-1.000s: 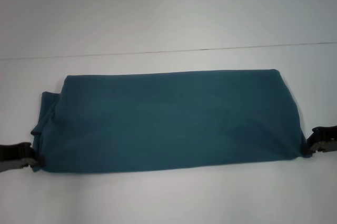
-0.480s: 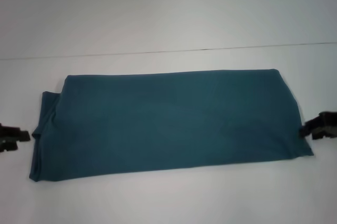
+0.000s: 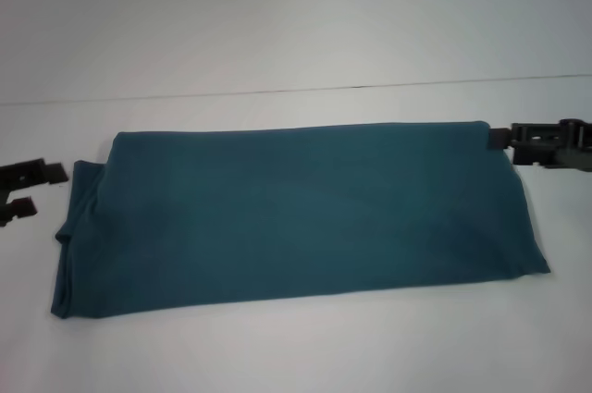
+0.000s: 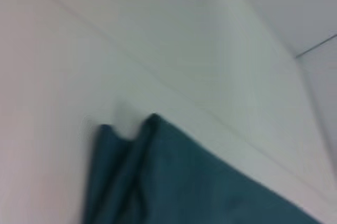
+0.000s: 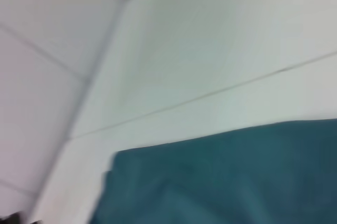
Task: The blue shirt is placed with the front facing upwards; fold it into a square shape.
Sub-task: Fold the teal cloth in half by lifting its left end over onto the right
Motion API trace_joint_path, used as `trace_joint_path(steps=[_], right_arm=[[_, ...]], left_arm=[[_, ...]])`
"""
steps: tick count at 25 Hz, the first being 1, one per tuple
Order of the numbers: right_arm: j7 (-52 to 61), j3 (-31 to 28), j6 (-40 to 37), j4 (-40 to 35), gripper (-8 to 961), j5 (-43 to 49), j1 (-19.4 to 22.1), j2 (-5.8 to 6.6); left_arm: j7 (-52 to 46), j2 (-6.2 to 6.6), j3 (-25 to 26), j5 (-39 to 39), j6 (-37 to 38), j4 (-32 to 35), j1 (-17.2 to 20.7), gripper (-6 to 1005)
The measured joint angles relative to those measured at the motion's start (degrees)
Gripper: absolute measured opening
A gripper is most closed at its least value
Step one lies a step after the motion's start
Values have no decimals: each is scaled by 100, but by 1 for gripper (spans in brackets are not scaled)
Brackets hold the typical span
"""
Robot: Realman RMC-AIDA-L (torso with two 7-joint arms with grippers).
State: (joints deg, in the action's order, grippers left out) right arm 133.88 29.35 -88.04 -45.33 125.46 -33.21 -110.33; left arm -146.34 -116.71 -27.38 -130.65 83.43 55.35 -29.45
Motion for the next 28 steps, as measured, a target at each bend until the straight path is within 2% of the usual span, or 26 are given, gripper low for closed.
trace_joint_path(steps=[3,8,12,17,28], right_arm=[[-448,1,-173,332,737,-337,1,-16],[-1423,-6,-413,718,881,-641,64,-158],[-1892,-20,-394,895,946,-680,142,-273],[-2161,-22,-323,921,946,-673,274,-382],[-2082,-244,-55,1057,946,-688,566,-370]], left_arm=[[189,-1,3,360,26,-275,-15,774],[344,-17,6,790,-258,-930,-50,869],[394,-117,6,1093,-845,-1483,-66,931],[447,-215,-81,1120,-1537,-1899,-167,950],[886,-265,-194,1110,-2226,-2004,-249,948]])
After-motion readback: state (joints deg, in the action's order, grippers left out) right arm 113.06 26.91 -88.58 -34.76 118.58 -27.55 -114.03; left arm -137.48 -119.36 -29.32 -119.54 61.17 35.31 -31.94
